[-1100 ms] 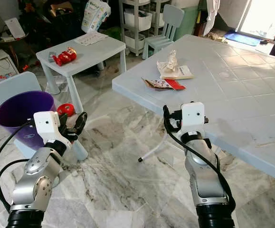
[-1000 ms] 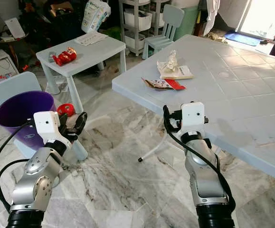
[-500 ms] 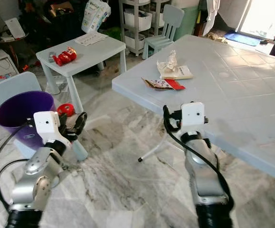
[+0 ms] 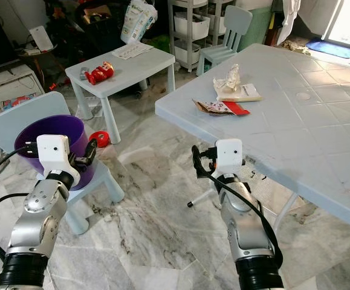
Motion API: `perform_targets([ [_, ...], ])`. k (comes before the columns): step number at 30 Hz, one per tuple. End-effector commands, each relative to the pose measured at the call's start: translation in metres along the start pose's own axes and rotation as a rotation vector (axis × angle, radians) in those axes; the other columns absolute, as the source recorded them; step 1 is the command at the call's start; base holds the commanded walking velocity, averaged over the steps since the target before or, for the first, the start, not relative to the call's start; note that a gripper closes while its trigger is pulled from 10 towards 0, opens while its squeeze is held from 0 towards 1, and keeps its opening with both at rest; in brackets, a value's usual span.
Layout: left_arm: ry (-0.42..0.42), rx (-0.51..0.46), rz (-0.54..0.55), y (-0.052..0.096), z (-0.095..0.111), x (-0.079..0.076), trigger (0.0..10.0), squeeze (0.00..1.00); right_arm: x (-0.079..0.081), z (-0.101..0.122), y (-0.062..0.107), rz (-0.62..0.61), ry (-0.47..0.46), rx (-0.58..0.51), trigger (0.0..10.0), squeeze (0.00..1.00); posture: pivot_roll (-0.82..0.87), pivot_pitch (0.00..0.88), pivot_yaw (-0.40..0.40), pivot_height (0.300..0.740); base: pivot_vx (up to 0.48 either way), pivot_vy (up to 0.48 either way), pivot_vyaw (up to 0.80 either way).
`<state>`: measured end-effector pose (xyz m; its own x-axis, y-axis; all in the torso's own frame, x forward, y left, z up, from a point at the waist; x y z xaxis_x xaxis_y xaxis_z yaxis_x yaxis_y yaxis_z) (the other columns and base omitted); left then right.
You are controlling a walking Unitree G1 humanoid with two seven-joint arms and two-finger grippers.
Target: Picking trash to rubbish bin
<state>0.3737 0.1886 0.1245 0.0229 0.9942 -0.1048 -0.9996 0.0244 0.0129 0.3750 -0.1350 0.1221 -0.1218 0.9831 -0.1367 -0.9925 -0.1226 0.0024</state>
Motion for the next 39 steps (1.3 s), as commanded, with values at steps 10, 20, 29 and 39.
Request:
perform_targets([
  [10, 0.043, -0.07, -0.022, -0.012, 0.017, -0.009, 10.0, 0.0, -0.021, 0.034, 0.0, -0.074, 0.15, -0.142, 10.0, 0.0, 0.0, 0.0, 0.033, 0.74, 0.0, 0.0, 0.0],
  [20, 0.07, -0.106, -0.056, -0.014, 0.024, -0.016, 10.0, 0.0, -0.01, 0.039, -0.002, -0.052, 0.127, -0.168, 10.0, 0.0, 0.01, 0.0, 0.031, 0.74, 0.184, 0.0, 0.0],
  [29, 0.094, -0.106, -0.072, -0.013, 0.021, -0.022, 10.0, 0.0, -0.01, 0.041, -0.002, -0.053, 0.128, -0.176, 10.0, 0.0, 0.0, 0.0, 0.034, 0.74, 0.46, 0.0, 0.0],
  [39, 0.098, -0.1, -0.077, -0.012, 0.019, -0.024, 10.0, 0.0, -0.011, 0.041, -0.003, -0.061, 0.128, -0.176, 10.0, 0.0, 0.0, 0.0, 0.033, 0.74, 0.472, 0.0, 0.0],
])
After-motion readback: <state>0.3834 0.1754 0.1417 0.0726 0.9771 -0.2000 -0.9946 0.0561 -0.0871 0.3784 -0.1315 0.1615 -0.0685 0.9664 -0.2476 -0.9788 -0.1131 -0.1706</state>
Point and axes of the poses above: a point about 5 cm out from each wrist's last joint towards the gripper, its own y axis pointing back from the gripper into the wrist, its own z axis along the axis of the wrist's last joint, x = y × z, the point moved 6 cm from there along -y, pointing out of the wrist towards the gripper, and after that the axes turned 6 degrees about y, right-handed, at the moved point
